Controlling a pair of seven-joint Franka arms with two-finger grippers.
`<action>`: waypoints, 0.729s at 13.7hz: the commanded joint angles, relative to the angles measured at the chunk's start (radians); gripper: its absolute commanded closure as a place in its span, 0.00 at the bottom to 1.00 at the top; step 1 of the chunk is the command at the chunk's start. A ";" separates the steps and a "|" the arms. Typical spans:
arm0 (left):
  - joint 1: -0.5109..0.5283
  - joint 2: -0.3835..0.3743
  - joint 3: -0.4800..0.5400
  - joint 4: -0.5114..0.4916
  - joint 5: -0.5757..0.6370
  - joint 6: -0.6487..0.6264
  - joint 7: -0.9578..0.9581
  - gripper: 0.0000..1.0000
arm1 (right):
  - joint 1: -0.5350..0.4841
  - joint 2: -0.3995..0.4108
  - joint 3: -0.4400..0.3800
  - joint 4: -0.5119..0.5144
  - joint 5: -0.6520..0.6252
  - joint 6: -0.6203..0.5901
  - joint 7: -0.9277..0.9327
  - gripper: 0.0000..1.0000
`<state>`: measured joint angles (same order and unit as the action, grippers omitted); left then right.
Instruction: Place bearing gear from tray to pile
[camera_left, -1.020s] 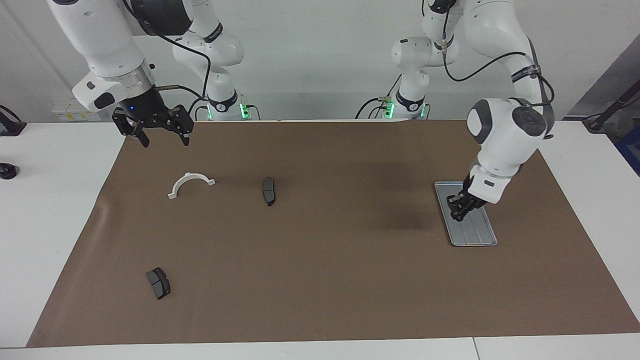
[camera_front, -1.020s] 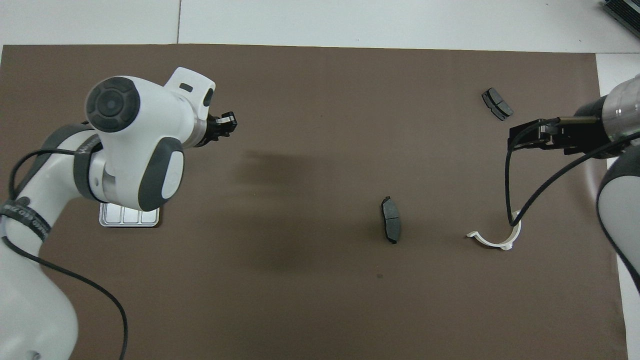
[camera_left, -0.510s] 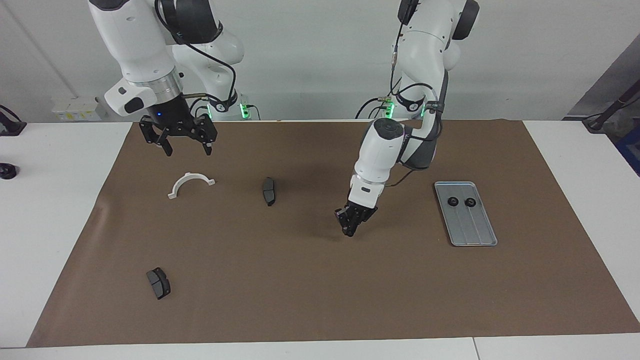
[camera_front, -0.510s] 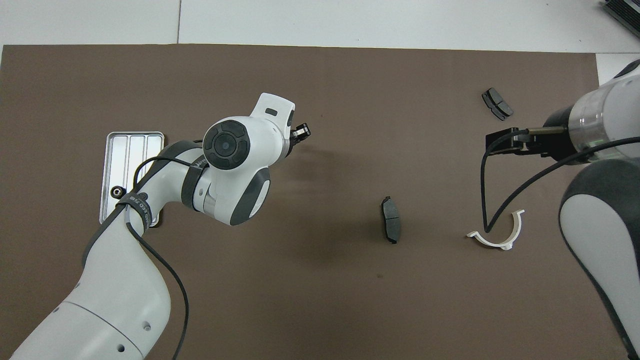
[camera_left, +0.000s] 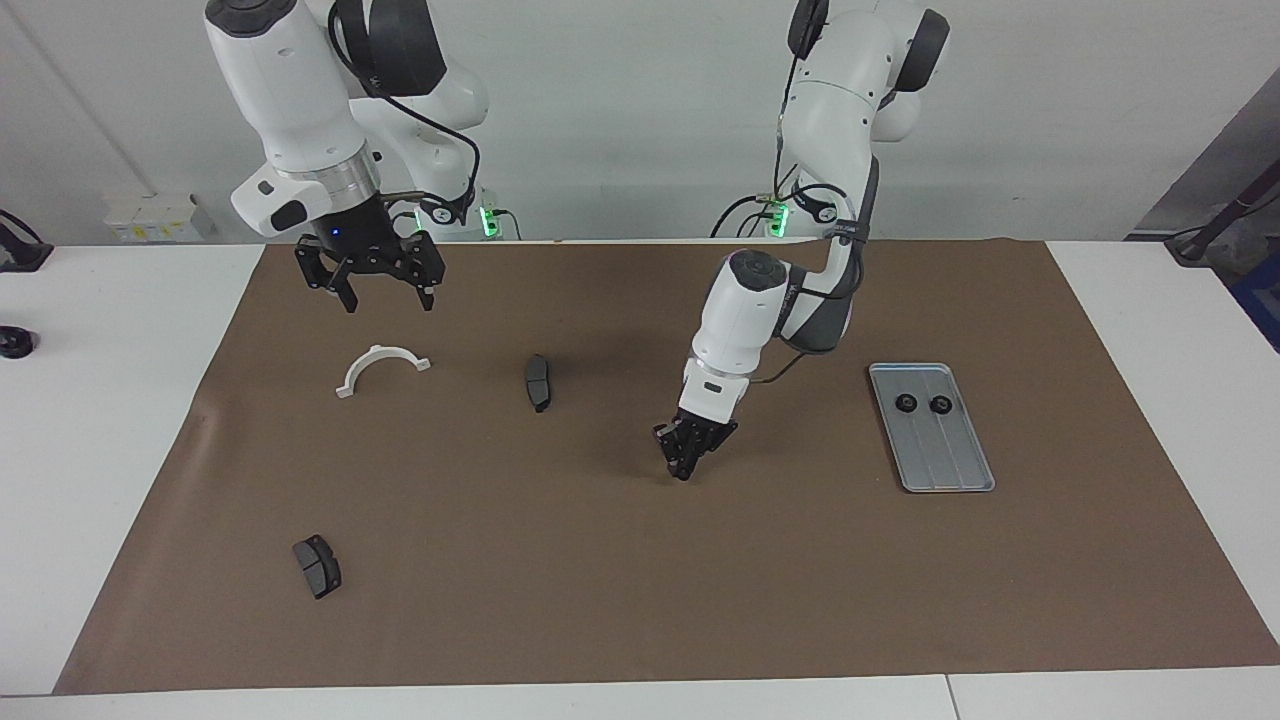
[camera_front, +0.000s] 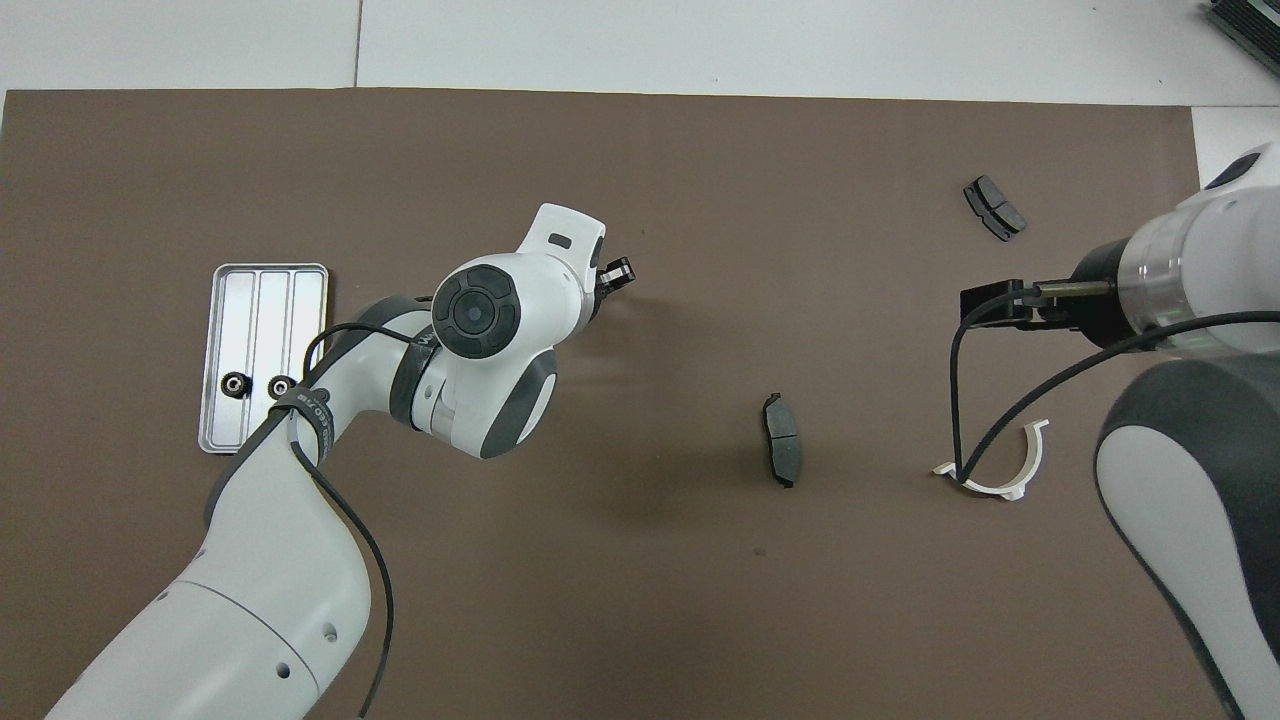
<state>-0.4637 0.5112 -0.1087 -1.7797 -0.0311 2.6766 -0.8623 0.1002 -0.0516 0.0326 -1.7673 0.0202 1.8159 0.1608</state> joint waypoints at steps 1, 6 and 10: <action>-0.030 -0.002 0.015 -0.041 -0.003 0.031 -0.011 0.66 | -0.007 -0.045 0.003 -0.070 0.012 0.026 -0.006 0.00; -0.018 -0.063 0.024 0.029 0.005 -0.160 -0.006 0.00 | -0.007 0.002 0.003 -0.061 0.010 0.037 -0.033 0.00; 0.121 -0.215 0.027 0.066 0.000 -0.432 0.109 0.00 | 0.030 0.129 0.006 0.007 -0.005 0.112 -0.030 0.00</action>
<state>-0.4042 0.3796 -0.0768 -1.6894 -0.0306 2.3412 -0.8212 0.1123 0.0022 0.0334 -1.8121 0.0195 1.9015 0.1480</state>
